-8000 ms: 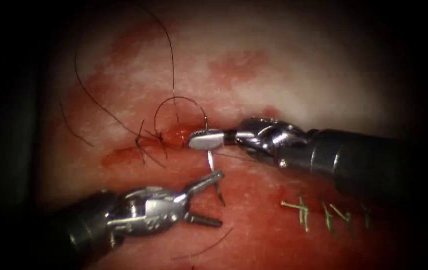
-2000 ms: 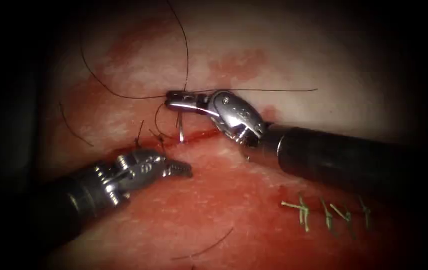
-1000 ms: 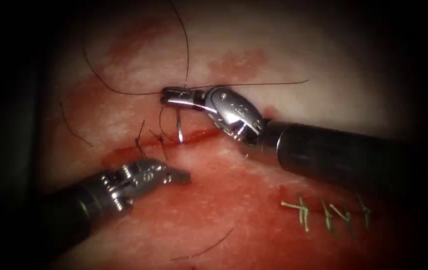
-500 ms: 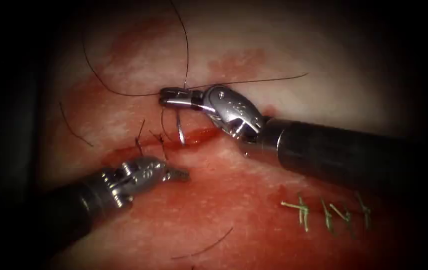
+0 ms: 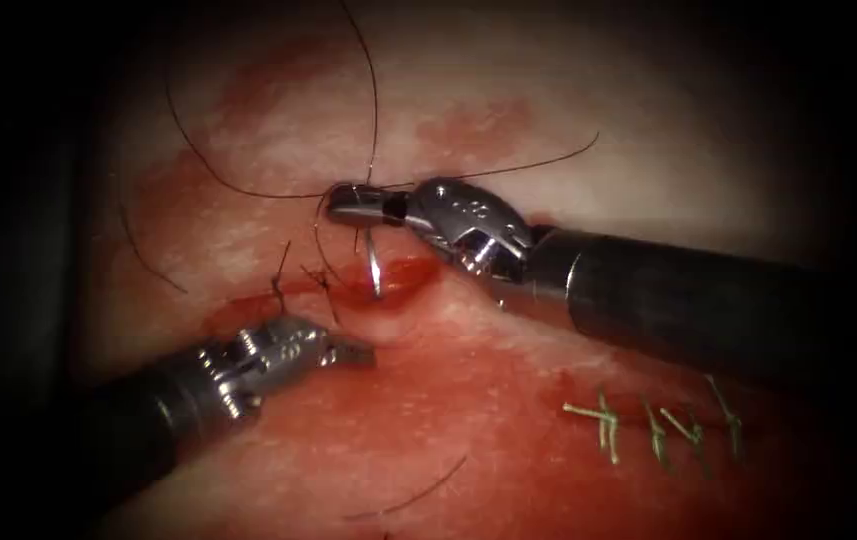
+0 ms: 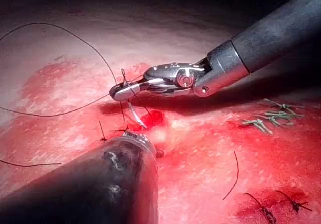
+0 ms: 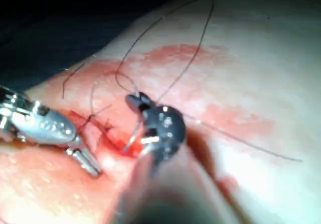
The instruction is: Wound Closure
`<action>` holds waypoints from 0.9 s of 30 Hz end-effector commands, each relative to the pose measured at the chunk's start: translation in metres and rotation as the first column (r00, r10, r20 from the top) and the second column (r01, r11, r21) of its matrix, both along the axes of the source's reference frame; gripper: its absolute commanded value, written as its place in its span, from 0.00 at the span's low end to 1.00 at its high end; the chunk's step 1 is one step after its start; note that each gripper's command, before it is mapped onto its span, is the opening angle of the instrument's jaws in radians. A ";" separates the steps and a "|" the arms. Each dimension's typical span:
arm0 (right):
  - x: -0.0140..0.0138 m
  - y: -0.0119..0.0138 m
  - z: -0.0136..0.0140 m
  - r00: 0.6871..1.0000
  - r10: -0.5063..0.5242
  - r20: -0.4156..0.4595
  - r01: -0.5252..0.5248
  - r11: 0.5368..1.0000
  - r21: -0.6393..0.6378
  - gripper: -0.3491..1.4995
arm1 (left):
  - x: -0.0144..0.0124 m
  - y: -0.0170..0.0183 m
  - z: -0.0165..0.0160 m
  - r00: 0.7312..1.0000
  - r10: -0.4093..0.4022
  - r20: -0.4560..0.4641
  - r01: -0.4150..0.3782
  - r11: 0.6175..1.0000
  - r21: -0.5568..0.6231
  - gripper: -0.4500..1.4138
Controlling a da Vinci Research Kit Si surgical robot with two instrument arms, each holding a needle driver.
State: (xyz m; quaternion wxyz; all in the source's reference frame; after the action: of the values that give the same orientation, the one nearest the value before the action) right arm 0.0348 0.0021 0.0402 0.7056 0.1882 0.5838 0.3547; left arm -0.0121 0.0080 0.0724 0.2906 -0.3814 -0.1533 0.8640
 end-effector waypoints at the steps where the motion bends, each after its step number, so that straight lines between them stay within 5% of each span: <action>1: 0.0009 0.0001 0.0002 1.000 0.001 -0.006 -0.001 1.000 0.007 0.00 | -0.0005 0.0003 0.0006 1.000 0.001 0.001 -0.001 1.000 -0.001 0.08; 18: 0.0010 0.0001 -0.0004 0.997 0.018 -0.069 -0.008 0.991 0.136 0.00 | -0.0003 0.0006 0.0014 1.000 -0.008 -0.001 0.008 1.000 0.004 0.08; 27: 0.0011 -0.0008 -0.0006 0.997 0.006 -0.071 0.016 0.951 0.310 0.00 | -0.0001 0.0008 0.0017 1.000 -0.007 -0.001 0.007 1.000 0.004 0.09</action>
State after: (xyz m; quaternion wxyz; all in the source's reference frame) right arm 0.0350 0.0010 0.0394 0.6473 0.3138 0.5411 0.4356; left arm -0.0117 0.0084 0.0736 0.2962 -0.3808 -0.1546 0.8622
